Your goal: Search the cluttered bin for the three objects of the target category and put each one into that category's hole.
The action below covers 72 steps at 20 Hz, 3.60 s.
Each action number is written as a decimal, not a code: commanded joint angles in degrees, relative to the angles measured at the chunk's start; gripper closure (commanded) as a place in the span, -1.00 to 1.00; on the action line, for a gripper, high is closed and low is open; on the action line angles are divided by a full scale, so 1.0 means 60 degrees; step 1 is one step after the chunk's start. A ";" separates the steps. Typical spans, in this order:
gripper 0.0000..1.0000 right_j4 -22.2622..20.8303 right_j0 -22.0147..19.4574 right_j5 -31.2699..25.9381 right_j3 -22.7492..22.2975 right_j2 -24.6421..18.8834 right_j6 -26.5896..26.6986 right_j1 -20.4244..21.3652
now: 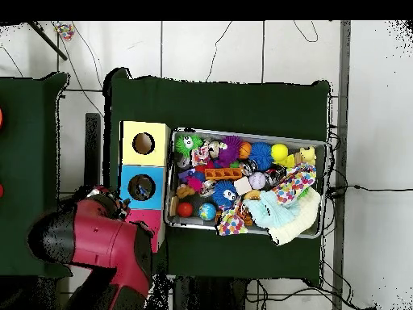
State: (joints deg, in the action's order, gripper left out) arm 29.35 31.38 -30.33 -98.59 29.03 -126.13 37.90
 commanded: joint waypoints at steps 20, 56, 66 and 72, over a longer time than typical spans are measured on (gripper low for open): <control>-1.00 -0.1722 -0.4069 -0.2700 0.2824 -0.1660 0.0396 -0.1436; -1.00 -0.8543 -0.7990 0.0193 -0.0304 -0.8421 0.3845 -0.0843; -1.00 -0.9729 -0.8885 0.1875 -0.0506 -0.8123 0.2234 -0.2135; -1.00 -1.0255 -0.9310 0.2360 -0.0263 -0.7514 0.1709 -0.2638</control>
State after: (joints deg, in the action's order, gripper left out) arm -26.31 -21.56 -20.53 -98.63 -15.24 -118.94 27.77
